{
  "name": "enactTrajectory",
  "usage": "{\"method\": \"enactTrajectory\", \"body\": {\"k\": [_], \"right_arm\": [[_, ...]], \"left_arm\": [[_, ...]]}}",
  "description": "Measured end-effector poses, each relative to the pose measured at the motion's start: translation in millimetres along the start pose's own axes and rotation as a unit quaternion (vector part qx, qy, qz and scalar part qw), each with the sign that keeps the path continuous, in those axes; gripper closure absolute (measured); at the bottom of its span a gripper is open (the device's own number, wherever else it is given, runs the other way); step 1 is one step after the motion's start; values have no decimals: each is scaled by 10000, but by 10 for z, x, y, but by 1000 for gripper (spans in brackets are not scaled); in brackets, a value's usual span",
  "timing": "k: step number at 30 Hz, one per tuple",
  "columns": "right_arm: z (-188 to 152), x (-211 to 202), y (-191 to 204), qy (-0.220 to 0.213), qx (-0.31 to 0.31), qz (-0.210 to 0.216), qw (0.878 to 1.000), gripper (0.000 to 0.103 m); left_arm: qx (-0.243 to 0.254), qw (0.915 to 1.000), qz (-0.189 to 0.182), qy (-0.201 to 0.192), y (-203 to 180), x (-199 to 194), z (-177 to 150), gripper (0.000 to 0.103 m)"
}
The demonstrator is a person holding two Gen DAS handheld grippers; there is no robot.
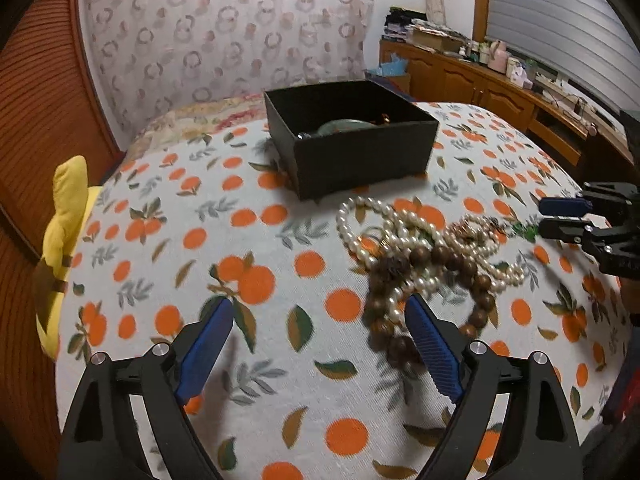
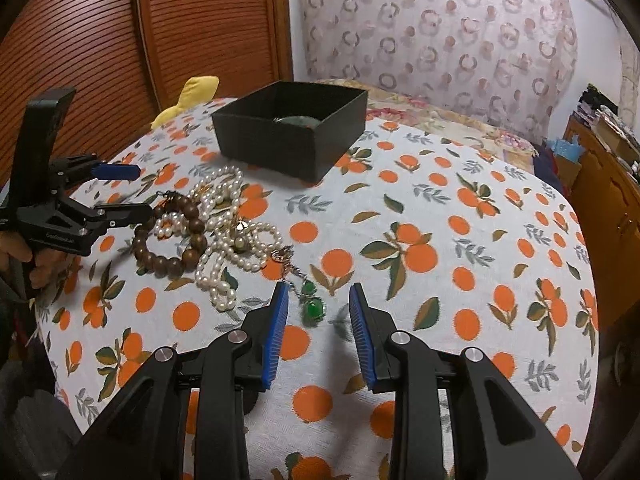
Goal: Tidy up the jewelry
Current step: 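Grasp the green stone pendant with the right tool while the left tool moves to the wooden bead bracelet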
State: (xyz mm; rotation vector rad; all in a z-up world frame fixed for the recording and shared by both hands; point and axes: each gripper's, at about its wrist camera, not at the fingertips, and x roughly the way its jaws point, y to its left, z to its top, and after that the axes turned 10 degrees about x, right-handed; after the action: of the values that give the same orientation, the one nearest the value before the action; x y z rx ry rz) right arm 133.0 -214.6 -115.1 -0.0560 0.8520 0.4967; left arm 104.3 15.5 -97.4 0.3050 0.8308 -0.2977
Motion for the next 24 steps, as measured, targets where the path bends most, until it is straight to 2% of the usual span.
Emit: {"method": "enactTrajectory", "body": {"k": [11, 13, 14, 22, 24], "right_arm": [[-47, 138, 77, 218, -256, -152, 9993, 71], [-57, 136, 86, 215, -302, -113, 9992, 86], [-61, 133, 90, 209, -313, -135, 9992, 89], [-37, 8, 58, -9, -228, -67, 9997, 90], [-19, -35, 62, -73, -218, -50, 9997, 90]], "left_arm": [[50, 9997, -219, -59, -128, -11, 13, 19], [23, 9997, -250, -66, -137, -10, 17, 26], [13, 9996, -261, -51, -142, -5, 19, 30], [-48, 9989, -458, -15, -146, 33, 38, 66], [-65, 9988, -492, 4, -144, 33, 40, 69]]}}
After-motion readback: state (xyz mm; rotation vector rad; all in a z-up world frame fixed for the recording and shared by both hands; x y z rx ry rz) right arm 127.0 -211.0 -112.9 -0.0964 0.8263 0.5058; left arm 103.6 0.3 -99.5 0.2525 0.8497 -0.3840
